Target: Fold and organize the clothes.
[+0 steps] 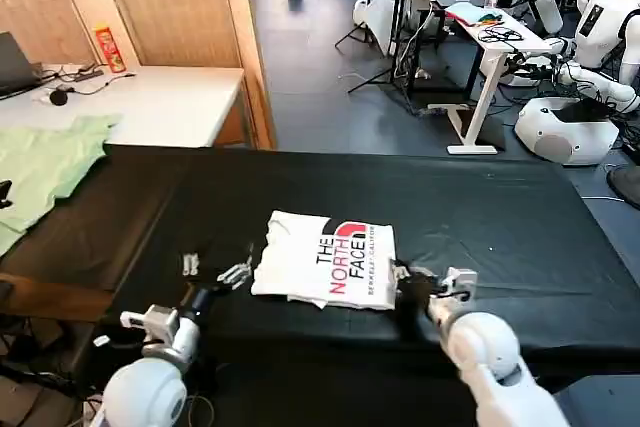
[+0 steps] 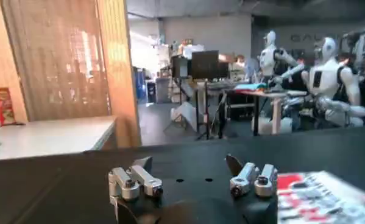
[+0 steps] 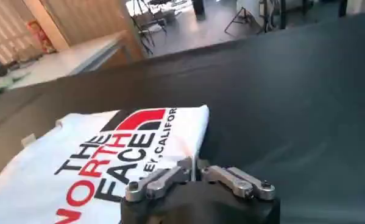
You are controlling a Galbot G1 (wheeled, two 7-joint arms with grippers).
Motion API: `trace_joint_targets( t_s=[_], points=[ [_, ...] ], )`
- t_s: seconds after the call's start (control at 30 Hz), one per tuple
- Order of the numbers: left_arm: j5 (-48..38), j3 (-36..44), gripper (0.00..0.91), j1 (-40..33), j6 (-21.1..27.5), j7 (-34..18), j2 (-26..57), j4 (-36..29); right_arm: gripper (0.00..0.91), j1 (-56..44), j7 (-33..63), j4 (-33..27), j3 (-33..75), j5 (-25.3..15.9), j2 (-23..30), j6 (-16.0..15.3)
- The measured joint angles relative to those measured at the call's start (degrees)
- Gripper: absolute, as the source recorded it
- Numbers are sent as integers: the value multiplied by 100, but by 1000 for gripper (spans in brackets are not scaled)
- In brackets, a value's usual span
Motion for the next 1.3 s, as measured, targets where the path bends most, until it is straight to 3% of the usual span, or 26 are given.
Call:
trace_joint_targets(
  t_s=[0.1,0.2,0.47,0.6,0.77,1.1,1.3],
  points=[
    [-198,-77,878,84,-101,-261,43,2,878,-187,-9,274,78,-171,-269,196],
    [-270,-76,878,170,-14,-364,64,-16,878,-485,-23,547,94,-668,-435,654],
    [-253,-68,878,673,133,-606,138,-389,878,-2007,262,1088,296,-2334,-526,2902],
    [-249,-171,878,1099,72,-755,88,-637,878,-2778,562,1347,386,-2855,-445,3589],
    [-396,-342,878,1751,15,-874,132,-940,878,-3623,903,1759,374,-2955,-389,3717],
    [-1056,-863,878,2554,474,-1028,332,-1385,878,-4925,1488,2661,357,-2355,-334,2850],
    [-1256,-1017,878,2710,635,-980,335,-1452,878,-5149,1510,2789,357,-2292,-334,2770]
  ],
)
